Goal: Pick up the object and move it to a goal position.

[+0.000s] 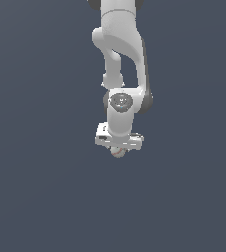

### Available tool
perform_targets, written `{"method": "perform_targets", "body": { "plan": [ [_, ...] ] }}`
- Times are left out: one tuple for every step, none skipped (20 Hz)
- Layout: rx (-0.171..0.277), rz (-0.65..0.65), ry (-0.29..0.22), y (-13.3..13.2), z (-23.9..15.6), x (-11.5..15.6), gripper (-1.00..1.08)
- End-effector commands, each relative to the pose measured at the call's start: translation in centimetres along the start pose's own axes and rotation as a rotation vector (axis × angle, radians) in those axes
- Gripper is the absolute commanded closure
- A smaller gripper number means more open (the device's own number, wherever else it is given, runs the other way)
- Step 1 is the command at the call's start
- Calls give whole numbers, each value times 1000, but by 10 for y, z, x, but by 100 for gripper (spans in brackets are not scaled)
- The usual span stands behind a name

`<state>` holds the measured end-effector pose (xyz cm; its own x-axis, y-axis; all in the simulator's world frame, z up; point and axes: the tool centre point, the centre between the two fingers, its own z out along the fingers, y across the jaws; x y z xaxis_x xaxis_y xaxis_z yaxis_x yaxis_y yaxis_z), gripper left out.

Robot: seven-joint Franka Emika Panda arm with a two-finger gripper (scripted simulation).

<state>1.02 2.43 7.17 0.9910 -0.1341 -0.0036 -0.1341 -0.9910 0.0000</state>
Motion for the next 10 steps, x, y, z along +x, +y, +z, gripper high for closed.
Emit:
{"method": "perform_targets", "body": {
  "plan": [
    [0,1,3,15,-17,6,108],
    [1,1,3,22,-24,8,108],
    [1,1,3,29,-31,10,108],
    [1,1,3,36,-39,13,108],
    [1,1,3,44,-48,15,108],
    [1,1,3,52,-56,18,108],
    [1,1,3,61,-65,20,108],
    [1,1,3,69,-74,23,108],
    [1,1,3,77,-83,26,108],
    [1,1,3,85,-92,29,108]
  ]
}}
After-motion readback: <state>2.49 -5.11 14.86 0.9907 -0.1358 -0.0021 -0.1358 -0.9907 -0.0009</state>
